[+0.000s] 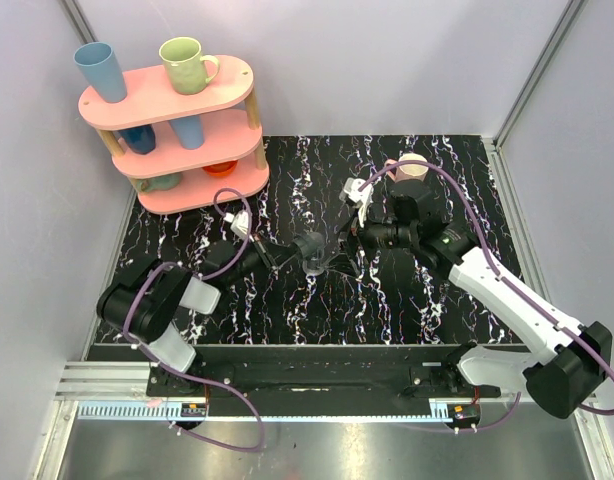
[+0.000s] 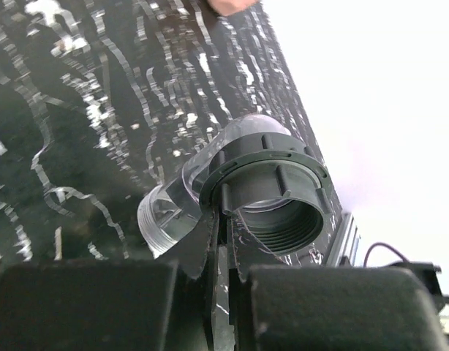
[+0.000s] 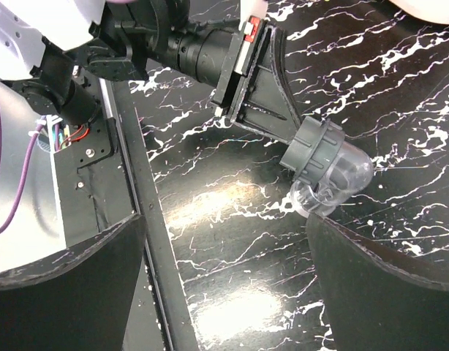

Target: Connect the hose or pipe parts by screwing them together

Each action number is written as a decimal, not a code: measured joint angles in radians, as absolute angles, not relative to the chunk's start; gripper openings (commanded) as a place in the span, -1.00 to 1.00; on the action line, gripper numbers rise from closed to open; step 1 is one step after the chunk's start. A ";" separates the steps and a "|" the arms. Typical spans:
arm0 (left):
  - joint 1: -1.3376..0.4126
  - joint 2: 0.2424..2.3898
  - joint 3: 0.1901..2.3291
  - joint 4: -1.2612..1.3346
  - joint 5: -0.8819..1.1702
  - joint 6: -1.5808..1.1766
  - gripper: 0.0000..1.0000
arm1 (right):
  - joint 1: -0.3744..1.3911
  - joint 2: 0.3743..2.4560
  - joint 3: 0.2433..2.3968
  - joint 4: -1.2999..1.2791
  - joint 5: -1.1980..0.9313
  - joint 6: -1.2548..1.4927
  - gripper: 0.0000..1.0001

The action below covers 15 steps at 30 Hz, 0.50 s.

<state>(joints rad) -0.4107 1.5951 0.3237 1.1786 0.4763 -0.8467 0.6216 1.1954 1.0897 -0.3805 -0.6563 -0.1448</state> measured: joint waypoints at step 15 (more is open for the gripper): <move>-0.344 1.675 0.258 1.245 0.343 -1.028 -0.35 | 0.622 1.172 1.090 -0.381 -0.609 -0.136 1.00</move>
<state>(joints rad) -0.3435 1.6752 0.2581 1.2449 0.3428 -1.0275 0.6216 1.1725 1.0897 -0.3809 -0.6094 -0.1360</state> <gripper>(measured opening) 0.236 0.994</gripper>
